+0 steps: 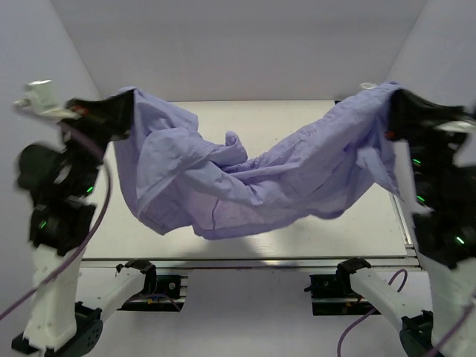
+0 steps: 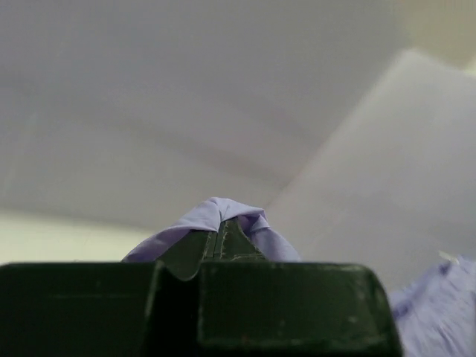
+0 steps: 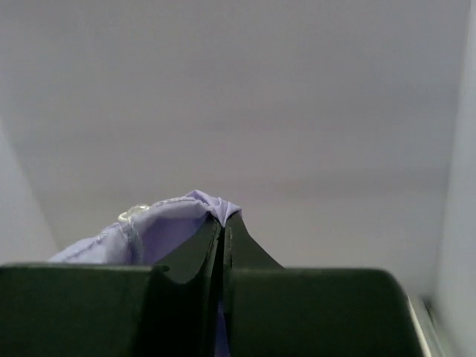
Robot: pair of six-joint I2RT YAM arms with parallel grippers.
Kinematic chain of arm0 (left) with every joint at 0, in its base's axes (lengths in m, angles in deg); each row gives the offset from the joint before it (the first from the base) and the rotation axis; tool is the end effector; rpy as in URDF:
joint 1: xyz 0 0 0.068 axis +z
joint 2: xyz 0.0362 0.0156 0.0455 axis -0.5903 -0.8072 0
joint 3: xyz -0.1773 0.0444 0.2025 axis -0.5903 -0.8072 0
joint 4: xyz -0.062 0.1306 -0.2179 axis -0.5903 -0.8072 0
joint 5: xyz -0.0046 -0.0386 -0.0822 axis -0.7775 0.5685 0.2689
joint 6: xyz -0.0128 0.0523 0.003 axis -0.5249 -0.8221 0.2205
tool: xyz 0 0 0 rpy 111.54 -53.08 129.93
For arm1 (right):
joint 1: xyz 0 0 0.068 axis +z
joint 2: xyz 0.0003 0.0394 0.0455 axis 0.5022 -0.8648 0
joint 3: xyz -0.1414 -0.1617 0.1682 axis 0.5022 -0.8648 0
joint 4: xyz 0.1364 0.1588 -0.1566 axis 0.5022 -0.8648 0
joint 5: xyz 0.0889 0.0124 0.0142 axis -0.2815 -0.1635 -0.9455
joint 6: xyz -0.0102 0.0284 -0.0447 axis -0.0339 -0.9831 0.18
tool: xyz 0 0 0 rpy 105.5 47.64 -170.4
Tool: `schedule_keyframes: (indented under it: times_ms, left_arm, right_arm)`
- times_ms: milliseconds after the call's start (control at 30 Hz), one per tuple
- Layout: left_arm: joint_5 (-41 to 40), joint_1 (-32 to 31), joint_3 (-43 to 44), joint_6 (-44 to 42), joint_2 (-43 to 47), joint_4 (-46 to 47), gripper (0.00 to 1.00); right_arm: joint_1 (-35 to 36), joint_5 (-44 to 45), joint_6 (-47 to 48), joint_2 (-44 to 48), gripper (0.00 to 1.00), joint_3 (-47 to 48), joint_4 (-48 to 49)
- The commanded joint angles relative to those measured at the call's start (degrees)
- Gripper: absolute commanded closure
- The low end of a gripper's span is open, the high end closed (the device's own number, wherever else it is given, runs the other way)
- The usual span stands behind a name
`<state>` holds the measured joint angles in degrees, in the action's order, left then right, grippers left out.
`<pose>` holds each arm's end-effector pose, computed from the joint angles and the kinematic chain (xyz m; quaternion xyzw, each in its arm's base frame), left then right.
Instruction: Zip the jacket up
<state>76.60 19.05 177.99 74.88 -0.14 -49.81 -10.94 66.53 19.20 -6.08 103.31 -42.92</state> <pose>0.0839 -0.0257 0.5712 -0.0915 0.5484 -0.3699 0.7443 0.0540 0.0122 0.5812 0.0256 0.4635 0.1543 0.8722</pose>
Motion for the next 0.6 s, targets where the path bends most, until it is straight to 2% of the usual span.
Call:
schedule_keyframes:
  times_ms: [0,100,167,200,233,267,333,367,400,433,467,533,567]
  left_arm:
    - [-13.2,-0.1,-9.5,6.2,-9.6,-10.4,1.0]
    - [-18.5,0.0,-19.0,9.9,-12.9,-14.2,0.99]
    - [-19.0,0.2,-24.5,12.1,-15.1,-17.4,0.84]
    - [-19.9,0.2,-26.1,13.1,-15.8,-18.7,0.8]
    - [-20.4,0.5,-28.5,14.3,-16.6,-21.7,0.76]
    - [-20.6,0.7,-29.4,15.4,-18.0,-23.3,0.81]
    - [-21.6,1.1,-29.7,16.1,-19.5,-28.7,0.81]
    - [-22.3,1.1,-28.7,15.9,-20.6,-30.4,0.57]
    - [-22.9,1.1,-28.1,15.4,-20.9,-32.6,0.33]
    - [-23.0,1.1,-27.5,14.6,-20.9,-33.1,0.13]
    - [-22.8,1.1,-26.8,13.0,-20.7,-33.4,0.02]
    - [-20.4,1.1,-26.0,10.8,-19.9,-31.9,0.02]
    - [-18.8,1.1,-25.0,8.1,-20.0,-31.0,0.02]
  right_arm:
    - [0.0,11.5,-1.4,-6.2,1.0,-12.8,-6.5]
    - [-1.1,16.0,-6.1,-9.4,1.0,-21.2,-9.4]
    - [-3.5,16.4,-10.1,-12.1,1.0,-28.8,-12.9]
    - [-4.7,16.1,-15.6,-13.3,0.94,-30.6,-14.6]
    - [-7.0,15.6,-18.6,-15.9,0.93,-33.3,-16.7]
    - [-8.1,14.0,-20.7,-17.4,0.92,-34.2,-18.3]
    - [-10.9,11.6,-21.9,-21.6,0.8,-34.2,-22.5]
    - [-11.2,10.9,-22.2,-22.7,0.75,-33.7,-24.1]
    - [-11.3,11.0,-22.4,-23.6,0.59,-33.2,-26.8]
    - [-11.3,10.9,-22.4,-24.5,0.53,-32.9,-27.5]
    - [-11.4,9.9,-22.5,-24.5,0.48,-32.4,-27.9]
    - [-11.4,8.0,-21.4,-23.4,0.29,-32.3,-27.5]
    - [-11.3,5.3,-20.6,-22.7,0.11,-32.6,-26.8]
